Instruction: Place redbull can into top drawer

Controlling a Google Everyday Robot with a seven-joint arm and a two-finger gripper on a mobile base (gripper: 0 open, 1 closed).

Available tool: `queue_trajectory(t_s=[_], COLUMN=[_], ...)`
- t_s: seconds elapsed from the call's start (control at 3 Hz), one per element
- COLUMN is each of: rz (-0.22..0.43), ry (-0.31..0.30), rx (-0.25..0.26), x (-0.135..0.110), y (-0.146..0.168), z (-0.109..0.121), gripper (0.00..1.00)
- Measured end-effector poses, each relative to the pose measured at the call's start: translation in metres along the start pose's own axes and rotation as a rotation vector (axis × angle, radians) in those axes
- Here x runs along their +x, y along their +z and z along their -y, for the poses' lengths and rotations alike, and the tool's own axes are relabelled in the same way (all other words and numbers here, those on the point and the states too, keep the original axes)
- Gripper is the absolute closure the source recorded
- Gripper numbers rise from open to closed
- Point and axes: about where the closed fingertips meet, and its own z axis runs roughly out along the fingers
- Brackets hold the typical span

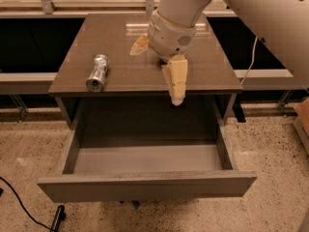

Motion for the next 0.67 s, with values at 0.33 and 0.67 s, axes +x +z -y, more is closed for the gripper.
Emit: queue_trajectory(t_s=[0.33, 0.67], rz=[0.000, -0.099], ry=[0.000, -0.147], rx=[0.000, 0.037], x=[0.000, 0.014], y=[0.000, -0.005], z=[0.000, 0.057], gripper=[0.00, 0.00])
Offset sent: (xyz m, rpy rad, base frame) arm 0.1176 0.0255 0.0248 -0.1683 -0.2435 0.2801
